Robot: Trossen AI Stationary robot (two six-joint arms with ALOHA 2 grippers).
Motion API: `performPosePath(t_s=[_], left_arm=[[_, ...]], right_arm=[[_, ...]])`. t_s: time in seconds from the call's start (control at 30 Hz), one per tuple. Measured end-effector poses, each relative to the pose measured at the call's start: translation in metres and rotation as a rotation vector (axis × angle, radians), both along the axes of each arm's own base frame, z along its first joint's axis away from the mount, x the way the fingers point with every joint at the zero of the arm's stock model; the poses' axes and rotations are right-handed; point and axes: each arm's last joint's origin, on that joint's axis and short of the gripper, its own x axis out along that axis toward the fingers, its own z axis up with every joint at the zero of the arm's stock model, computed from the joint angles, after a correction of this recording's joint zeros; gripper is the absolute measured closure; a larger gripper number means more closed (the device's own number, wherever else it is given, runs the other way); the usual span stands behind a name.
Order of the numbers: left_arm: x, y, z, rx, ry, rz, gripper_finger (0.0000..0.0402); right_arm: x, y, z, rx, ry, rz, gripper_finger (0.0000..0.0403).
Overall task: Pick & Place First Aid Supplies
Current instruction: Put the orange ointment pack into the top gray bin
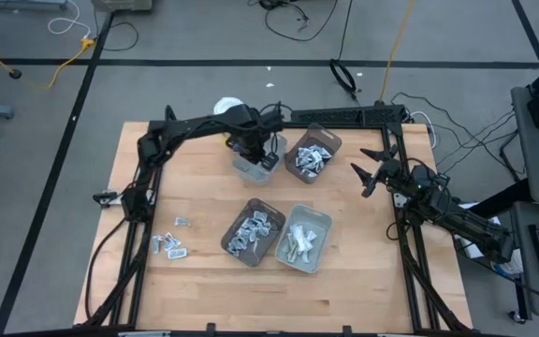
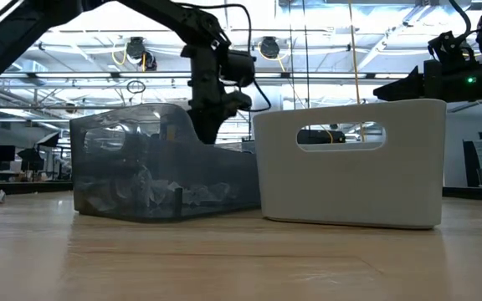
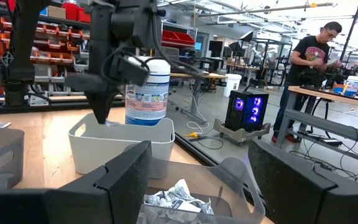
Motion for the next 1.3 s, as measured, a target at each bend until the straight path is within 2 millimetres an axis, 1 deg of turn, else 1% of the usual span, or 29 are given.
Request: performPosePath(t_s=[0.2,0.3,0.4,0.53,0.8,0.93,1.0,1.1,1.2,1.3], left_arm=[[0.012,-0.003,-0.016,0.037,0.009,0.035,0.0400],[0.013,-0.003,-0.017,0.058,0.024,0.061,0.0398],[0.014,-0.004,-0.017,0.063,0.016,0.069,0.0384],[0.015,-0.005,-0.017,0.061,0.015,0.081,0.0343],[0.016,-0.008,-0.017,0.062,0.011,0.064,0.0212],[0.017,-0.008,-0.017,0.058,0.004,0.056,0.0162],[0.017,-0.007,-0.017,0.059,0.003,0.043,0.0145],[0.015,-0.009,-0.012,0.052,-0.011,-0.031,0.0129],[0.011,-0.009,-0.004,0.066,-0.028,-0.120,0.0121],[0.007,-0.010,0.005,0.088,-0.043,-0.230,0.0121]], right_arm=[[0.000,0.000,0.000,0.000,0.000,0.000,0.0140],[0.000,0.000,0.000,0.000,0.000,0.000,0.0140],[0.000,0.000,0.000,0.000,0.000,0.000,0.0140],[0.000,0.000,0.000,0.000,0.000,0.000,0.0140],[0.000,0.000,0.000,0.000,0.000,0.000,0.0140],[0.000,0.000,0.000,0.000,0.000,0.000,0.0140],[0.000,0.000,0.000,0.000,0.000,0.000,0.0140],[0.000,0.000,0.000,0.000,0.000,0.000,0.0140],[0.000,0.000,0.000,0.000,0.000,0.000,0.0140],[0.000,0.000,0.000,0.000,0.000,0.000,0.0140]])
